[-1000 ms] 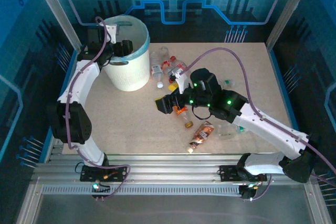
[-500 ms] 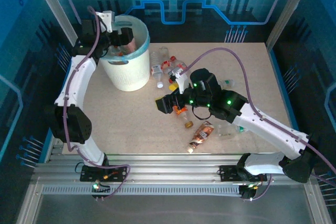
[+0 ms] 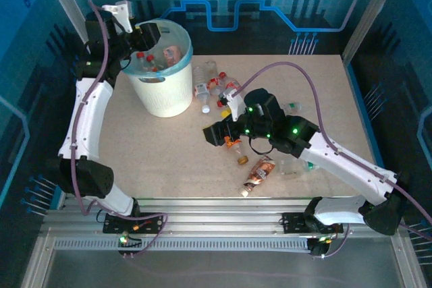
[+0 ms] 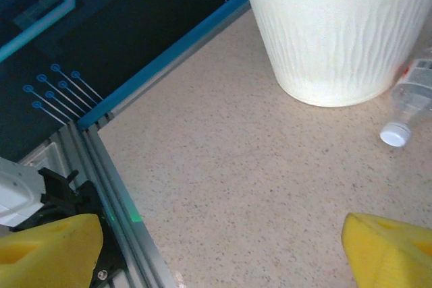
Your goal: Put the plastic bottles in the bin
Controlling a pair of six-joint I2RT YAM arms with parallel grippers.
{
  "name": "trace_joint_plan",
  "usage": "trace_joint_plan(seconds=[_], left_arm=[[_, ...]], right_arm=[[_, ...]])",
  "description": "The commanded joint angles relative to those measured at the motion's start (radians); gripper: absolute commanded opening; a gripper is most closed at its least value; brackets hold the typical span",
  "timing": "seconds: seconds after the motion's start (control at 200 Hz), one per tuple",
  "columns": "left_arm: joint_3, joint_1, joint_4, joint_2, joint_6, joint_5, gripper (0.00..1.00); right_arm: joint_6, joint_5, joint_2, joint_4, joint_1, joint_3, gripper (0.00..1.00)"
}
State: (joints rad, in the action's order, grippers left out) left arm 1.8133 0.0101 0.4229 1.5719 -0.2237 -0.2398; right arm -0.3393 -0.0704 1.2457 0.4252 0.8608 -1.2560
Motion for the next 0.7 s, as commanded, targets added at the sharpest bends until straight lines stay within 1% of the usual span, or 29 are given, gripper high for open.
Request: trace_joint_plan(seconds=[0.0,0.105,0.185,0.36,0.44,0.575,0.695], left_arm=[[-0.002,-0.010,0.036,-0.060,-0.058,-0.064,0.57],[-0.068,-0.067,0.013,-0.129,-0.034,-0.046,0.56],[-0.106,-0.129,0.013,-0.173,0.001,-0.033,0.58],[-0.197,-0.314,0.011,-0.255,0.080,0.006,0.60],[-0.255,-0.386,-0.006,-0.285,0.072,0.019,0.60],[-0.349,-0.505,-0.021,-0.300,0.060,0.049,0.63],[-0.420,-0.603,-0.013,-0.280,0.034,0.063,0.65]], right_arm=[[0.020,0.046,-0.046,0.073,-0.039,0.021,0.93],[0.041,0.070,-0.074,0.127,-0.097,0.050,0.93],[0.059,0.084,-0.091,0.176,-0.166,0.068,0.93],[0.075,0.090,-0.112,0.245,-0.316,0.106,0.93],[0.092,0.089,-0.105,0.244,-0.367,0.125,0.93],[0.115,0.070,-0.033,0.252,-0.421,0.097,0.93],[0.133,0.063,0.092,0.252,-0.441,0.025,0.95]])
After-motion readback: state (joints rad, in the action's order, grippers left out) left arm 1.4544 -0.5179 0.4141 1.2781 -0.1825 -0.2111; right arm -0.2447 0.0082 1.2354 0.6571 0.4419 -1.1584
